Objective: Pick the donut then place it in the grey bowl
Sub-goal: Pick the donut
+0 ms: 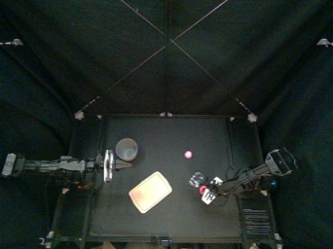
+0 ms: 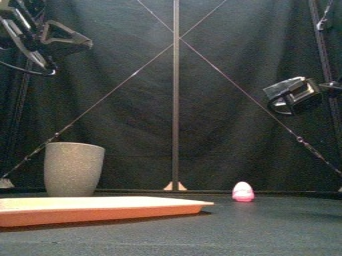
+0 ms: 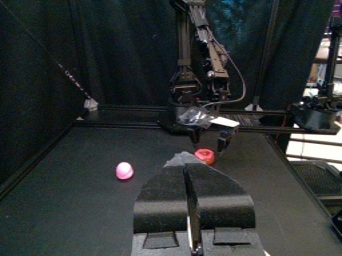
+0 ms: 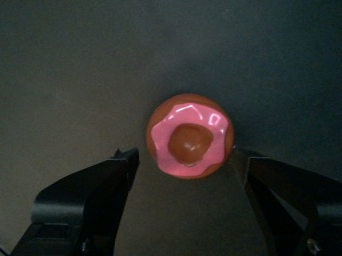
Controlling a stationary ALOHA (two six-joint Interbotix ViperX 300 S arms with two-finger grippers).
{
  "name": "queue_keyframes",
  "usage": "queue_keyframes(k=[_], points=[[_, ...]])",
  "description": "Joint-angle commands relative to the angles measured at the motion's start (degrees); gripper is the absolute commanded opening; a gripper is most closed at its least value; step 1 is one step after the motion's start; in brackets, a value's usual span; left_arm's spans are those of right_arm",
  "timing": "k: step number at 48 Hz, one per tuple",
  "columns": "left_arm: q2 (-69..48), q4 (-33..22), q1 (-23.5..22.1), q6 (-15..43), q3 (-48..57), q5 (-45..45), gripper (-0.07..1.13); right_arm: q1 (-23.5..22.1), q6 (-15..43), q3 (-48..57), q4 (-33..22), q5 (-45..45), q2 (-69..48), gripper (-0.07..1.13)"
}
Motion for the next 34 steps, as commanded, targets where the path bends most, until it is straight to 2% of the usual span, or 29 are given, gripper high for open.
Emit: queue_keyframes(k=[1, 7, 25, 28, 34], points=[[0.3, 0.0, 0.1, -0.1, -0.8, -0.5, 0.01, -1.1, -0.2, -0.7, -0.5, -0.7, 0.1, 1.06], [-0.2, 0.0, 0.0, -0.1, -0.8, -0.5, 0.01, -1.8, 0.1, -0.5, -1.3, -1.1, 0.6, 1.05], [-0.3, 0.0, 0.2, -0.1, -0.4, -0.5, 0.01, -1.3, 0.1, -1.0, 1.3, -1.2, 1.3, 1.03], [-0.3, 0.0, 0.2, -0.1, -0.4, -0.5, 0.01, -1.3, 0.1, -1.1, 1.3, -1.3, 1.3, 0.99], [-0.4, 0.0, 0.2, -0.1, -0.1, -0.5, 0.01, -1.2, 0.0, -1.6, 1.0, -1.5, 1.3, 0.80]])
